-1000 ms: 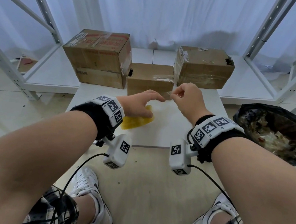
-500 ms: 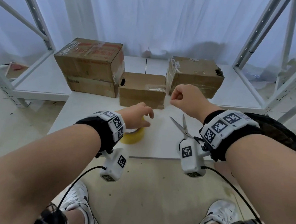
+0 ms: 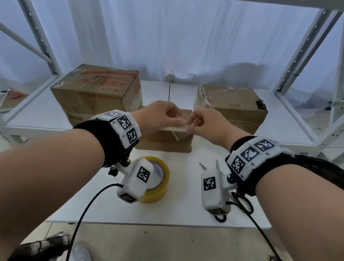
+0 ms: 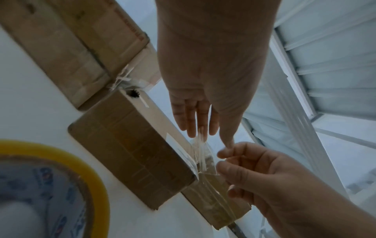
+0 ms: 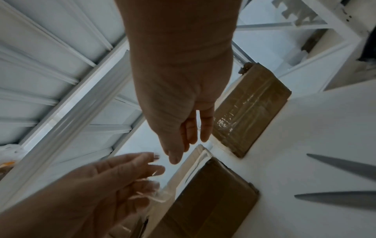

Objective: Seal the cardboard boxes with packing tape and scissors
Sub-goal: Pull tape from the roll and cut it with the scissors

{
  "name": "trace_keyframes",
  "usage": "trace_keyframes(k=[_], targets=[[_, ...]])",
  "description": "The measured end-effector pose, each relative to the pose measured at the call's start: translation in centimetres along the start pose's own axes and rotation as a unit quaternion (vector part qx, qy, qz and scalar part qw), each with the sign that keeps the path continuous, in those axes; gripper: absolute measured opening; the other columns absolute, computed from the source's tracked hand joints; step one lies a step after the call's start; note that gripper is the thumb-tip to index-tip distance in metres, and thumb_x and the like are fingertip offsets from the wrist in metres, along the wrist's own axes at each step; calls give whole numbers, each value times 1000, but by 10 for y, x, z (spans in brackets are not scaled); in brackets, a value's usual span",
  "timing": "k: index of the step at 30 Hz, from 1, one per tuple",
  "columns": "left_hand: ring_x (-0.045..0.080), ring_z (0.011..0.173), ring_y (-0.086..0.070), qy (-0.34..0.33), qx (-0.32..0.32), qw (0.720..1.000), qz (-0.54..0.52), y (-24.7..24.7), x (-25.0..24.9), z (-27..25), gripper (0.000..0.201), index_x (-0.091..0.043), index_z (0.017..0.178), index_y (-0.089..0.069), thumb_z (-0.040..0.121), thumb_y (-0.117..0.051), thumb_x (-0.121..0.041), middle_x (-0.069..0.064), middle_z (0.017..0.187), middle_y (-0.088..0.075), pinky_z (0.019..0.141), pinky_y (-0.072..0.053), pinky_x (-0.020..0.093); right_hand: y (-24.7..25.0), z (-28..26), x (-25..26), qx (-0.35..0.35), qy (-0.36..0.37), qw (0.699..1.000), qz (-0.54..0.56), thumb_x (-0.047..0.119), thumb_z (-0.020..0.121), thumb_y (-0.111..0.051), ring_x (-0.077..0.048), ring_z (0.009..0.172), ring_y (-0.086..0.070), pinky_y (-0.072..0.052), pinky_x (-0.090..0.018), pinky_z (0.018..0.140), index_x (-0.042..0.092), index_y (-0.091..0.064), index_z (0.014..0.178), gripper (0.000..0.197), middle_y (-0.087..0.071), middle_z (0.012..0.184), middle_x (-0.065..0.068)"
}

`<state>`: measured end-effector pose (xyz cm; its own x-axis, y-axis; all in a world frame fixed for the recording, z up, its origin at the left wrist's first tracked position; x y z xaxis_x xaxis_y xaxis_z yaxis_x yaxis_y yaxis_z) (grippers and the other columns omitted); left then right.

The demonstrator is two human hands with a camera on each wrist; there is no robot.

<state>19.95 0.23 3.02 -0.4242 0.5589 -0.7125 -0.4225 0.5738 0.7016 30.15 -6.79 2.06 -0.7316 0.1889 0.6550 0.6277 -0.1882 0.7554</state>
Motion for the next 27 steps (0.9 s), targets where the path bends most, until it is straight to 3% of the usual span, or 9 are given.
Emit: trace_keyframes(k=[6,11,15,20,24,27], targets=[[11,67,-60,53,7,990,-130,-15,36,4,11,-5,96,-64,87,-68,-10,4,78,-65,67,-52,19,-1,17,-15,-27,-4,998,54,20,87,-69,-9,64,-52,-47,-23,66,11,-64,92,10,-58,73,2],[8,64,-62,82,6,976,-200,-22,39,3,5,-8,87,-62,89,-65,-11,3,77,-68,59,-53,16,4,21,-22,-70,-14,991,109,25,84,-72,-20,74,-59,-53,-34,76,5,-65,91,22,-66,86,-12],[7,61,-61,95,2,971,-220,-26,39,3,6,-8,85,-62,90,-65,-10,4,77,-68,54,-49,14,3,20,-25,-86,-29,983,162,15,84,-73,-20,70,-62,-55,-28,69,1,-63,92,20,-67,79,-12],[8,59,-61,112,11,971,-211,-29,43,2,8,-9,84,-59,89,-65,-10,5,79,-69,54,-49,15,4,21,-19,-107,-15,987,119,18,85,-72,-8,65,-53,-47,-19,65,10,-64,88,11,-61,77,-1],[9,61,-63,125,20,973,-192,-32,48,0,11,-11,83,-58,89,-67,-11,5,79,-71,59,-50,19,1,22,-15,-87,-16,990,111,15,86,-70,-11,70,-58,-52,-24,71,11,-63,86,8,-63,79,-2],[11,62,-64,131,37,972,-190,-39,53,-3,12,-10,82,-58,88,-68,-10,6,80,-72,60,-51,20,-2,21,-16,-64,-36,977,198,5,88,-66,-16,65,-61,-55,-21,63,9,-57,86,11,-64,77,-9]])
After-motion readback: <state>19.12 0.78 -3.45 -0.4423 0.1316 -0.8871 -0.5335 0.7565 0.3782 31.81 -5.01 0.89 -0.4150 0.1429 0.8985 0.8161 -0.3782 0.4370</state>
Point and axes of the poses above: each hand's wrist, its own z-axis towards the middle knuckle, its own y-axis out of the back of the hand, x = y × z, the point moved 9 cm from there along z, towards the middle knuckle
